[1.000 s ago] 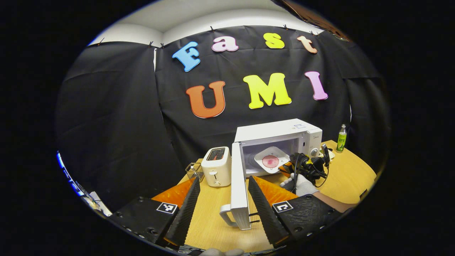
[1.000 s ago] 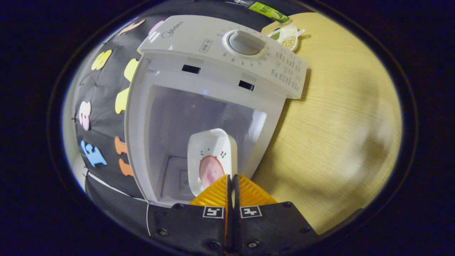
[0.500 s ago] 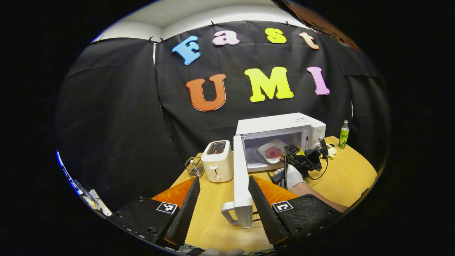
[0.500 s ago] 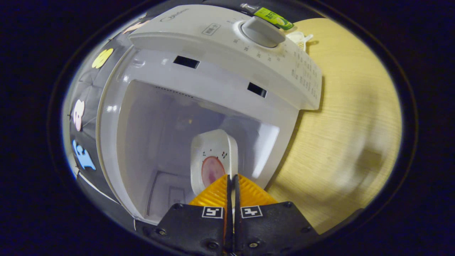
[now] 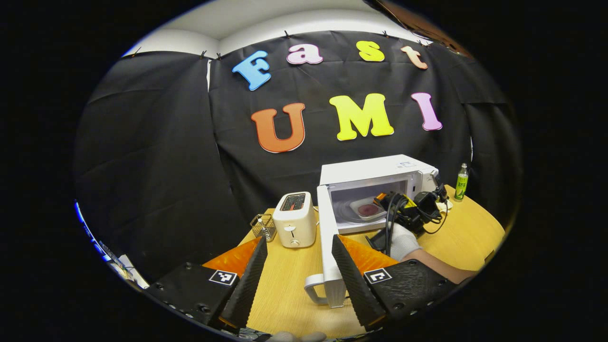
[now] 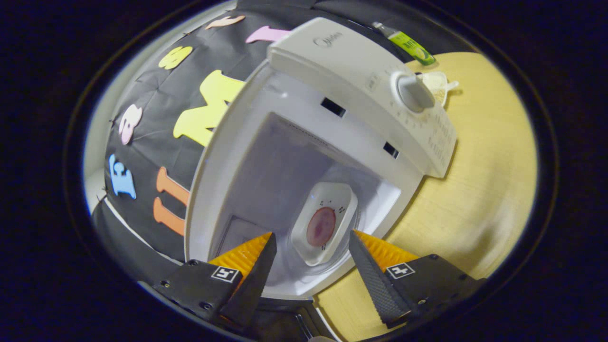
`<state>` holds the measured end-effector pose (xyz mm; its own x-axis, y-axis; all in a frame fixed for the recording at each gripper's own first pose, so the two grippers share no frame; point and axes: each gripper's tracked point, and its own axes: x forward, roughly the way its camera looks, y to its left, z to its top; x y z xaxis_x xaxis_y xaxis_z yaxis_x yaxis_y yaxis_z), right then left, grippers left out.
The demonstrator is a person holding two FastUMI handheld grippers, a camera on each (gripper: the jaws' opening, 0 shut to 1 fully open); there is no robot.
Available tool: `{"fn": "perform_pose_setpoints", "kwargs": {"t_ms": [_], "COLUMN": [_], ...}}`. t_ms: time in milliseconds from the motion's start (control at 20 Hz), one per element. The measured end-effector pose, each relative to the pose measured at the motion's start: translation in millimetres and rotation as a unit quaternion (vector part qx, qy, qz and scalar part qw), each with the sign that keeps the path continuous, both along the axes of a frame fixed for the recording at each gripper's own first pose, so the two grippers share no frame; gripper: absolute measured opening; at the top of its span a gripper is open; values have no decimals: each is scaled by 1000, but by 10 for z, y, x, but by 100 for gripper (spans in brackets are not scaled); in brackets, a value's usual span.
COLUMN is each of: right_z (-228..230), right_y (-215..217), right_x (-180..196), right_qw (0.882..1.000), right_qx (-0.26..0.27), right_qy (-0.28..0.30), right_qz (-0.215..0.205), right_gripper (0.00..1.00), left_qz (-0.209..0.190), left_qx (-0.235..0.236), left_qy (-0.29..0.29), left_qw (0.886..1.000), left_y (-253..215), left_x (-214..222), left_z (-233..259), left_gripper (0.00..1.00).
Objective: Open the microwave oven with the left hand, put the food in, and close the microwave oven.
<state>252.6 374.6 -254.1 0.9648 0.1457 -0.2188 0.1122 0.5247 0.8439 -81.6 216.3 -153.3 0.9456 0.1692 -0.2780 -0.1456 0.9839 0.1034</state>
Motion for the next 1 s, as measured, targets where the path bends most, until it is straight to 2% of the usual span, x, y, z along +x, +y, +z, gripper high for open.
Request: {"fn": "perform_pose_setpoints", "kwargs": {"t_ms": [50, 100, 150, 250, 400, 550, 600, 650, 750, 900, 1000], "right_z": [47, 100, 164, 344, 602, 753, 791, 854, 1093, 1394, 1520], "right_y": [-99, -226, -327, -456, -894, -1275, -1365, -1466, -1669, -1848, -1989], "right_x": [-107, -203, -330, -550, -909, -1163, -1297, -1380, -1513, -1691, -1800], "right_qw": [999, 993, 984, 969, 942, 921, 917, 910, 896, 888, 887], "right_qx": [-49, -113, -172, -235, -320, -374, -385, -402, -433, -449, -453], "right_qy": [-10, -19, -24, -40, -58, -64, -61, -56, -61, -71, -68], "right_qz": [9, 18, 29, 66, 82, 87, 86, 87, 75, 65, 55], "right_gripper": [98, 86, 100, 100, 100, 100, 89, 100, 100, 100, 100], "left_qz": [0, 1, 1, 3, 4, 11, 11, 10, 8, 5, 10], "left_qx": [6, 11, 16, 22, 8, -1, -1, 1, 3, 4, 0], "left_qy": [-8, -12, -16, -23, -32, -40, -41, -44, -42, -43, -47], "left_qw": [1000, 1000, 1000, 1000, 999, 999, 999, 999, 999, 999, 999], "left_y": [31, 60, 91, 178, 243, 328, 346, 364, 390, 421, 473], "left_x": [-10, -26, -31, -32, -34, 3, 20, 39, 77, 135, 161], "left_z": [48, 68, 79, 104, 82, 43, 7, -24, -98, -222, -267], "left_gripper": [82, 81, 82, 81, 82, 82, 82, 82, 82, 82, 82]}}
